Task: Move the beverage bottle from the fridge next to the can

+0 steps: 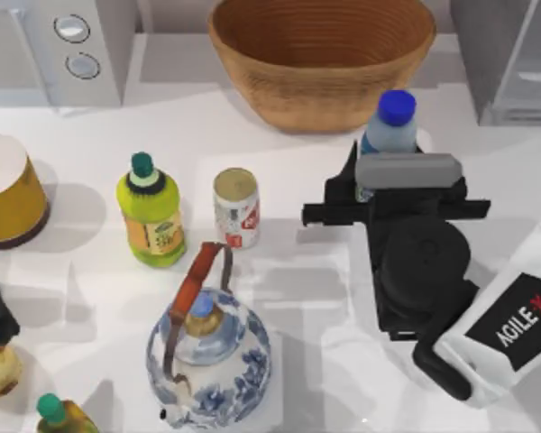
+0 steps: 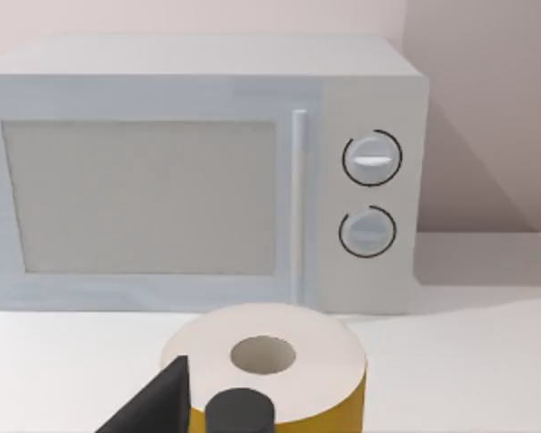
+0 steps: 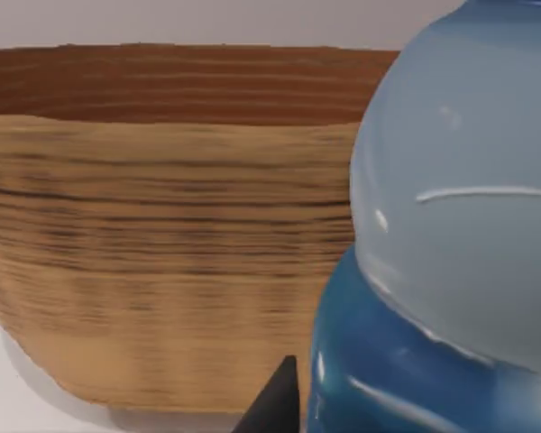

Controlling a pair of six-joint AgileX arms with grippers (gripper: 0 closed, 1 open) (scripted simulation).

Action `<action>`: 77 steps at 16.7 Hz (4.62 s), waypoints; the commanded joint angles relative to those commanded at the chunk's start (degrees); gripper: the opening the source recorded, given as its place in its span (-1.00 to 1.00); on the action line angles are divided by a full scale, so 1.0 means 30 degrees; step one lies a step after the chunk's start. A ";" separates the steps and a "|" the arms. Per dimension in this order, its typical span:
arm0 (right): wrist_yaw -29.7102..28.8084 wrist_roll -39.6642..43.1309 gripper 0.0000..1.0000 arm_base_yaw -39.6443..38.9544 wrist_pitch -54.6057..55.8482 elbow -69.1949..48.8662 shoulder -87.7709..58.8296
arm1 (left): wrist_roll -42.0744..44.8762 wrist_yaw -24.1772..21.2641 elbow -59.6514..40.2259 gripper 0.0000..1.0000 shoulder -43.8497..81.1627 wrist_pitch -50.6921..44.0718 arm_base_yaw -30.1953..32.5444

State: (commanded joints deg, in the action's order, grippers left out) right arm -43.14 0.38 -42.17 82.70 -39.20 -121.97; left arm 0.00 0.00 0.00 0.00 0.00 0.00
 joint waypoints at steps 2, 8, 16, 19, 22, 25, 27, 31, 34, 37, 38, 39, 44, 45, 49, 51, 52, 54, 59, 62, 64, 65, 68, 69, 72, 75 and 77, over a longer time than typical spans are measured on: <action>0.0000 0.0000 0.36 0.0000 0.0000 0.0000 0.0000 | 0.0000 0.0000 0.0000 1.00 0.0000 0.0000 0.0000; 0.0000 0.0000 1.00 0.0000 0.0000 0.0000 0.0000 | 0.0000 0.0000 0.0000 1.00 0.0000 0.0000 0.0000; -0.0071 -0.0002 1.00 -0.0035 0.0051 0.0061 0.0033 | 0.0000 0.0000 0.0000 1.00 0.0000 0.0000 0.0000; -0.0677 -0.0003 1.00 -0.0610 0.0505 0.0870 0.0325 | 0.0000 0.0000 0.0000 1.00 0.0000 0.0000 0.0000; -0.1269 -0.0011 1.00 -0.1260 0.1009 0.1694 0.0647 | 0.0000 0.0000 0.0000 1.00 0.0000 0.0000 0.0000; -0.1255 -0.0012 1.00 -0.1199 0.0984 0.1658 0.0574 | 0.0000 0.0000 0.0000 1.00 0.0000 0.0000 0.0000; -0.1154 -0.0010 1.00 -0.1161 0.0970 0.1659 0.0765 | 0.0000 0.0000 0.0000 1.00 0.0000 0.0000 0.0000; 0.0301 0.0028 1.00 -0.0325 0.0091 0.1783 0.3540 | 0.0000 0.0000 0.0000 1.00 0.0000 0.0000 0.0000; 0.2216 0.0112 1.00 0.1165 -0.2012 0.2252 0.7645 | 0.0000 0.0000 0.0000 1.00 0.0000 0.0000 0.0000; 0.4507 0.0247 1.00 0.3200 -0.5372 0.3208 1.3014 | 0.0000 0.0000 0.0000 1.00 0.0000 0.0000 0.0000; 0.5301 0.0297 1.00 0.3978 -0.6724 0.3654 1.4994 | 0.0000 0.0000 0.0000 1.00 0.0000 0.0000 0.0000; 0.6095 0.0346 1.00 0.4788 -0.8164 0.4161 1.7041 | 0.0000 0.0000 0.0000 1.00 0.0000 0.0000 0.0000; 0.9836 0.0468 1.00 0.8880 -1.5908 0.7360 2.7403 | 0.0000 0.0000 0.0000 1.00 0.0000 0.0000 0.0000; 1.0494 0.0455 1.00 0.9640 -1.7456 0.8065 2.9327 | 0.0000 0.0000 0.0000 1.00 0.0000 0.0000 0.0000; 1.2690 0.0262 1.00 1.2188 -2.3054 1.0720 3.5887 | 0.0000 0.0000 0.0000 1.00 0.0000 0.0000 0.0000; 1.3495 0.0114 1.00 1.3083 -2.5199 1.1792 3.8224 | 0.0000 0.0000 0.0000 1.00 0.0000 0.0000 0.0000; 1.3811 0.0040 1.00 1.3429 -2.6040 1.2229 3.9104 | 0.0000 0.0000 0.0000 1.00 0.0000 0.0000 0.0000; 1.4242 -0.0079 1.00 1.3900 -2.7187 1.2849 4.0272 | 0.0000 0.0000 0.0000 1.00 0.0000 0.0000 0.0000; 1.4382 -0.0127 1.00 1.4058 -2.7567 1.3067 4.0656 | 0.0000 0.0000 0.0000 1.00 0.0000 0.0000 0.0000; 1.4340 -0.0110 1.00 1.4016 -2.7769 1.2850 4.0782 | 0.0000 0.0000 0.0000 1.00 0.0000 0.0000 0.0000; 1.4305 -0.0108 1.00 1.4059 -2.8796 1.2190 4.1573 | 0.0000 0.0000 0.0000 1.00 0.0000 0.0000 0.0000; 1.4292 -0.0110 1.00 1.4076 -2.9611 1.1719 4.2141 | 0.0000 0.0000 0.0000 1.00 0.0000 0.0000 0.0000; 1.4307 -0.0124 1.00 1.4082 -3.3258 0.9914 4.4332 | 0.0000 0.0000 0.0000 1.00 0.0000 0.0000 0.0000; 1.4325 -0.0128 1.00 1.4072 -3.4801 0.9224 4.5174 | 0.0000 0.0000 0.0000 1.00 0.0000 0.0000 0.0000; 1.4394 -0.0128 1.00 1.4031 -3.9989 0.7018 4.7873 | 0.0000 0.0000 0.0000 1.00 0.0000 0.0000 0.0000; 1.4437 -0.0092 1.00 1.4019 -4.5405 0.4770 5.0626 | 0.0000 0.0000 0.0000 1.00 0.0000 0.0000 0.0000; 1.4440 -0.0049 1.00 1.4035 -4.8756 0.3383 5.2320 | 0.0000 0.0000 0.0000 1.00 0.0000 0.0000 0.0000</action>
State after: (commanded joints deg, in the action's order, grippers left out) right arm 0.18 0.23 -0.07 -63.57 -29.05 34.99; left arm 0.00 0.00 0.00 0.00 0.00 0.00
